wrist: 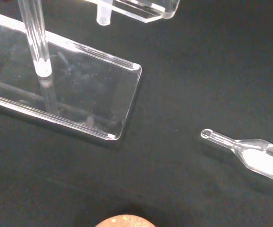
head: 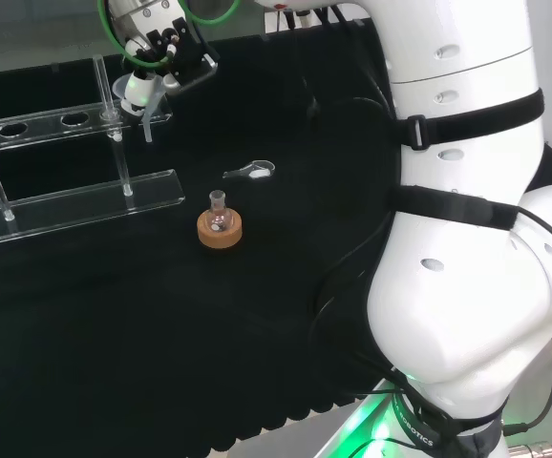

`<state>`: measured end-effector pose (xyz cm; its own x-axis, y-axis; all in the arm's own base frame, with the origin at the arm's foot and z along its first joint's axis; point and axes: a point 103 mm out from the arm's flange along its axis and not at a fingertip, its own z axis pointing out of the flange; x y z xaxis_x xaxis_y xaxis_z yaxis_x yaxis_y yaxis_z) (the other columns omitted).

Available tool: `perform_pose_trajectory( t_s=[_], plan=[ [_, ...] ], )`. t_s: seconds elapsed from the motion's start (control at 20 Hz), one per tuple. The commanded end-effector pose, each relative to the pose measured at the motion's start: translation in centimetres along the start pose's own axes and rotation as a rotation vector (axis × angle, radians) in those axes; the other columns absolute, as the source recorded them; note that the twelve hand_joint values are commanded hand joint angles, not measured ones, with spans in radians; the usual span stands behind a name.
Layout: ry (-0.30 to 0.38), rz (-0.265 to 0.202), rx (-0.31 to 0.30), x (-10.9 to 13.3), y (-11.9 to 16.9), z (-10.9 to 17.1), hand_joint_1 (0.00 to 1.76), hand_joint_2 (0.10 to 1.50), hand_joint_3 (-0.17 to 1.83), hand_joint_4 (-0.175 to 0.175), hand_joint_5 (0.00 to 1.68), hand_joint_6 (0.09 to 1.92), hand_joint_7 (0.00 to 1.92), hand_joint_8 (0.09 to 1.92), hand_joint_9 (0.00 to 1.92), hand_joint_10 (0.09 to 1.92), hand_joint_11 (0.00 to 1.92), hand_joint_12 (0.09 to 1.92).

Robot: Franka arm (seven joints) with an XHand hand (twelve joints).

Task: Pick up the funnel from the transparent funnel stand.

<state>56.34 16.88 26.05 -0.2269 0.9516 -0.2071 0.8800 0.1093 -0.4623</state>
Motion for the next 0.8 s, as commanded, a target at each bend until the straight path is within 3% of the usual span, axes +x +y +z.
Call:
perform_pose_trajectory(
  t_s=[0.05, 0.2, 0.5, 0.8],
  plan=[
    [0.001, 0.004, -0.01, -0.3, 0.0, 0.3, 0.58, 0.75, 0.28, -0.055, 0.12, 0.09, 0.01, 0.68, 0.42, 0.73, 0.3, 1.48],
    [-0.008, 0.016, -0.032, -0.5, -0.1, 0.2, 0.59, 0.75, 0.3, -0.062, 0.18, 0.09, 0.11, 0.73, 0.53, 0.68, 0.32, 1.46],
    [-0.054, 0.045, -0.094, -0.5, -0.7, -0.5, 0.62, 0.8, 0.38, -0.066, 0.43, 0.09, 0.48, 0.74, 0.75, 0.59, 0.44, 1.37],
    [-0.077, 0.052, -0.177, -0.4, -2.1, -2.3, 0.66, 0.84, 0.41, -0.063, 0.56, 0.09, 0.65, 0.74, 0.89, 0.56, 0.54, 1.31]
  ],
)
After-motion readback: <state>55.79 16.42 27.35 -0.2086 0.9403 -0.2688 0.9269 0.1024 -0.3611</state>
